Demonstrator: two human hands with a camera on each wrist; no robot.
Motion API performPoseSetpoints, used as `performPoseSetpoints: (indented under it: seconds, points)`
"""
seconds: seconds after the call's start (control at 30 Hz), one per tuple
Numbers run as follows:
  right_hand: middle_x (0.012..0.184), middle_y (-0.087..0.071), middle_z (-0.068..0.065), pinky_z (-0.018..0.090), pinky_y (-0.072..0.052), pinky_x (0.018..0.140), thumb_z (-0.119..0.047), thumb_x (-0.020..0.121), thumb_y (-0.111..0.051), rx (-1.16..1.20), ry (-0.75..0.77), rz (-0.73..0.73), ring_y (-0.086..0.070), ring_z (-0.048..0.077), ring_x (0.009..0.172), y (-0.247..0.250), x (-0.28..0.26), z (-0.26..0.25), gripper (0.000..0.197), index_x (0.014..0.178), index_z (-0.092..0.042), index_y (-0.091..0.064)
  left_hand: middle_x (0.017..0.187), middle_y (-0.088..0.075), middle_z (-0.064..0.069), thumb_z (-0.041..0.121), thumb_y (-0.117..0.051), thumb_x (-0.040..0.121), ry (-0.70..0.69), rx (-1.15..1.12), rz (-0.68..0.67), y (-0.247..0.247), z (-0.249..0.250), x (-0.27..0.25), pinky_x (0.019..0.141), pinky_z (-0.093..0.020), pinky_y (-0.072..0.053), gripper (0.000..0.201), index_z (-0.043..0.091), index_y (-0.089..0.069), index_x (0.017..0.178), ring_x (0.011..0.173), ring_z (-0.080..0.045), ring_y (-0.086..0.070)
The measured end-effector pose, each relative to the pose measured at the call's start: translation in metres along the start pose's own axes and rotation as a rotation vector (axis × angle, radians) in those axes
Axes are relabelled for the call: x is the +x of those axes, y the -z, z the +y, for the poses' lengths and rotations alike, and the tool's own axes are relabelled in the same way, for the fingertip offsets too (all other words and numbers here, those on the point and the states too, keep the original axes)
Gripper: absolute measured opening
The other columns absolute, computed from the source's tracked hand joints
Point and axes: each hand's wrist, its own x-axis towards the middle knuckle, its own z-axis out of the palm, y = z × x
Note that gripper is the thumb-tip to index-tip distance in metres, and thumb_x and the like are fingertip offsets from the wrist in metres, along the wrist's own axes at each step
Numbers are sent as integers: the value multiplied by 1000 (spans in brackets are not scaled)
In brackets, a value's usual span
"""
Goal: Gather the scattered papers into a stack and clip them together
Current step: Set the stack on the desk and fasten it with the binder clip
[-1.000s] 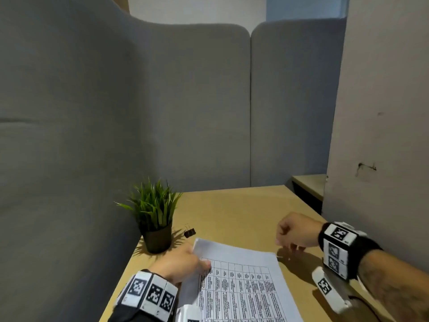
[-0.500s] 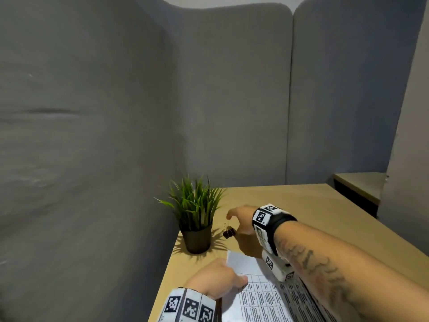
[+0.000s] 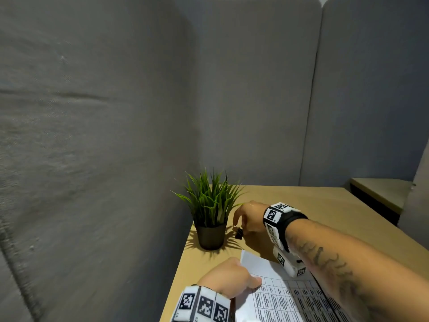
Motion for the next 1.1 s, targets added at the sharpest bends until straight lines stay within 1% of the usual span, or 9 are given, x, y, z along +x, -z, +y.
performPoseSetpoints:
  seconds: [0.1,0.23,0.33,0.43,0.63,0.77,0.87,0.97,1.1]
  points:
    - [102,-72,0,37,-56,85,-15,83,-72,70,34,-3,-65,22,97,-1,-2,1,34,113,-29,-72,81,-50,0,40,-61,90,0,18,28,0,-2,0,68,-29,-33,29,12,-58,94,72,-14,-45]
    - [102,-73,-2,39,-55,89,-14,85,-70,125,63,-8,-65,21,100,-4,-4,2,29,111,-28,-73,91,-55,-1,47,-62,79,-26,-1,11,1,-5,0,73,-31,-34,54,9,-63,117,79,-17,-49]
    - [102,-72,-5,37,-54,89,-12,85,-69,149,110,-47,-63,19,99,-7,-5,2,33,112,-31,-73,96,-59,-2,47,-62,80,-25,3,11,1,-5,0,75,-30,-36,50,10,-65,113,82,-17,-52]
    - [102,-71,-4,35,-55,85,-17,85,-73,161,110,-54,-63,18,93,-8,-7,3,24,106,-29,-77,90,-56,-2,43,-62,85,-36,3,17,2,-6,-1,72,-29,-34,33,12,-65,98,78,-17,-49]
    - [94,-73,-1,35,-57,80,-30,76,-83,163,41,17,-65,17,90,-5,-14,4,18,92,-21,-78,98,-66,-5,50,-64,73,-21,-21,-3,2,-8,1,79,-31,-38,57,10,-66,114,85,-18,-56]
    - [89,-73,1,28,-50,66,-32,74,-85,206,-2,39,-63,15,81,-4,-16,9,20,82,-17,-74,94,-65,-1,52,-63,69,-41,-35,-2,3,-9,0,79,-31,-39,61,11,-66,114,83,-17,-56]
    - [92,-75,3,22,-47,59,-29,77,-84,266,-14,25,-61,11,74,4,-28,15,20,77,-15,-69,111,-72,0,43,-65,81,-74,-79,-8,4,-8,-5,90,-28,-44,50,15,-64,122,89,-12,-65]
    - [95,-75,4,31,-57,64,-23,78,-83,349,-24,65,-70,19,83,18,-50,25,21,71,-15,-65,108,-71,12,38,-62,89,-141,-109,3,5,-5,-11,87,-23,-47,36,25,-61,122,92,-4,-65]
    - [59,-65,-21,10,-41,52,-27,73,-86,341,-41,293,-57,-3,55,51,-102,42,16,81,-22,-73,109,-73,11,52,-63,78,-240,-129,58,5,-3,-14,102,-35,-46,49,27,-66,120,104,-11,-66]
